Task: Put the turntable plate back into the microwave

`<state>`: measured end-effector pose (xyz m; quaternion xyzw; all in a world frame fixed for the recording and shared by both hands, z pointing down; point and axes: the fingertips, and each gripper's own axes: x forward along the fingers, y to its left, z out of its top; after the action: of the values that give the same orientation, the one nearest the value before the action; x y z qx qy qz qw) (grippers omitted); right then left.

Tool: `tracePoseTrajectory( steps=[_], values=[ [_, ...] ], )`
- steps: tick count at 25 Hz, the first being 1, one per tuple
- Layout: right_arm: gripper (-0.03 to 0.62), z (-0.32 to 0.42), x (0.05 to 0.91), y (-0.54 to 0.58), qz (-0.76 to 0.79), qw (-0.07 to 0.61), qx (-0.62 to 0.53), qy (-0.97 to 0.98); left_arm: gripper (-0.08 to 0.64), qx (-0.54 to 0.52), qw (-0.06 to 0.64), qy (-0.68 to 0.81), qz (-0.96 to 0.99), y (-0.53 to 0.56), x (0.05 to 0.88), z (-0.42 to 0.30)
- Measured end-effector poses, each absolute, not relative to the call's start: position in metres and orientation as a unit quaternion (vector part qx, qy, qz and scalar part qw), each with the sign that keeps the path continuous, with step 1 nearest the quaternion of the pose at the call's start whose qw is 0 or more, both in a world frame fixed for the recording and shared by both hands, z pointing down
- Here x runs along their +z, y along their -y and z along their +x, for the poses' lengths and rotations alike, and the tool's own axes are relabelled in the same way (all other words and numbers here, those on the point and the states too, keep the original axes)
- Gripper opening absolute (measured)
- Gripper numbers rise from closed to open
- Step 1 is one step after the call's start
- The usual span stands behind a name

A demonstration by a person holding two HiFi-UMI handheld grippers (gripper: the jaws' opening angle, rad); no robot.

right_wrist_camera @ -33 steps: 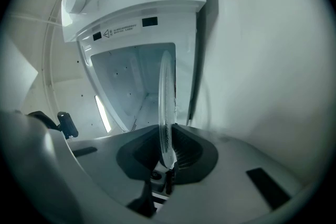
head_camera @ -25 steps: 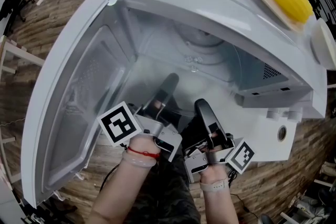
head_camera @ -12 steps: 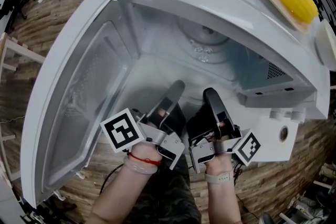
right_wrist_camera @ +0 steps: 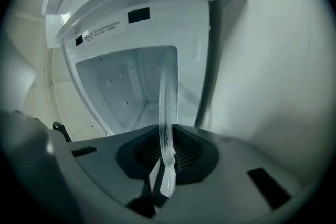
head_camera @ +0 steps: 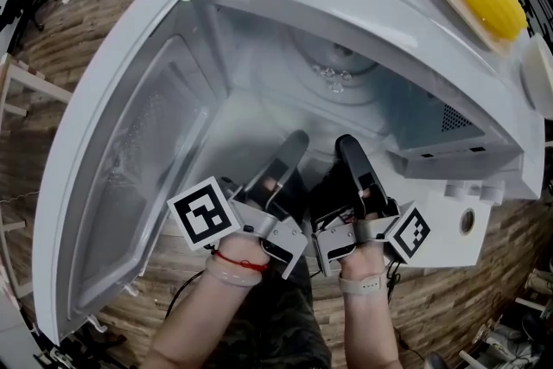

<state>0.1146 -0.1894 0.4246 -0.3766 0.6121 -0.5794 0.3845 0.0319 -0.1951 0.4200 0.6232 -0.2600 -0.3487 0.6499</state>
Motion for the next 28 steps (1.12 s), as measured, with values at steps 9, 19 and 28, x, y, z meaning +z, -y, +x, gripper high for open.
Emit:
tracePoseTrajectory(
  steps=[9,19,28],
  values=[
    [0.056,0.115,0.426,0.201,-0.378,0.389,-0.581,-0.607,0.064,-0.349,0.653,0.259,0.621,0.200,0.423,0.029],
    [0.055,0.116,0.430,0.203,-0.382,0.388,-0.583,-0.603,0.060,-0.352,0.665,0.250,0.609,0.205,0.426,0.034],
    [0.055,0.122,0.426,0.202,-0.380,0.403,-0.578,-0.599,0.057,-0.354,0.675,0.241,0.601,0.206,0.426,0.038]
  ],
)
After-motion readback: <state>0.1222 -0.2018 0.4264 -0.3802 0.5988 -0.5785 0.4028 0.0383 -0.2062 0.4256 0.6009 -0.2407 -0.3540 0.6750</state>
